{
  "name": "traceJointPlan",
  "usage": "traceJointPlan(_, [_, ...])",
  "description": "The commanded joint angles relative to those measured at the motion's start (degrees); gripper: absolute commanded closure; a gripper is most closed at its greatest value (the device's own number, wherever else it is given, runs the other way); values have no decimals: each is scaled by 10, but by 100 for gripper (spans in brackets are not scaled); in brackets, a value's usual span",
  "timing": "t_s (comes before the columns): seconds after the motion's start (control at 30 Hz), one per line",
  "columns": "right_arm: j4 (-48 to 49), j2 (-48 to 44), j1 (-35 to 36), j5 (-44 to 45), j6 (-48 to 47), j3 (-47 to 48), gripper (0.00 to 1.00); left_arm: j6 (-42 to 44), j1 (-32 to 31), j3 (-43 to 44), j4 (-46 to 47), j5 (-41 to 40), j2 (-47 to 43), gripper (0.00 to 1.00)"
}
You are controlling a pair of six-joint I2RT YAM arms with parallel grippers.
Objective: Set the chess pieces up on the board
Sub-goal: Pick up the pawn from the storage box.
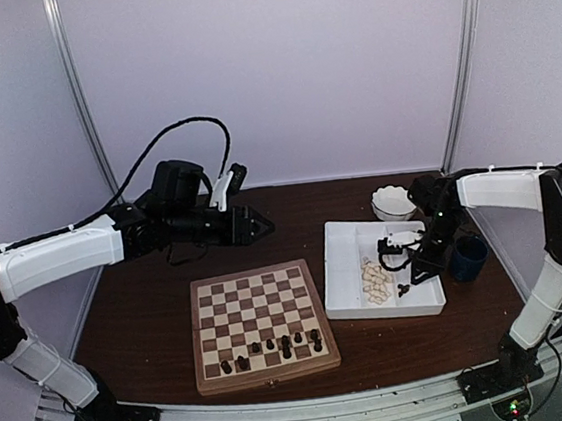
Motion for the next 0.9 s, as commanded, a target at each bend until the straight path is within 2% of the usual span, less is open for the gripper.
traceJointPlan(0.0, [16,28,1,-15,4,0,69,11,-2,19,28,4,0,52])
traceJointPlan(0.27, [34,83,21,-1,-14,11,68,11,-4,16,19,-9,-8,52])
traceJointPlan(0.5, [47,107,33,-5,-16,16,76,8,-4,19,20,-9,-3,52])
traceJointPlan(0.67, [48,101,33,-14,-13,12,84,8,-4,22,20,-7,1,52])
traceJointPlan(0.87, [44,50,27,-3,-10,-13,87,11,-4,25,20,-4,4,52])
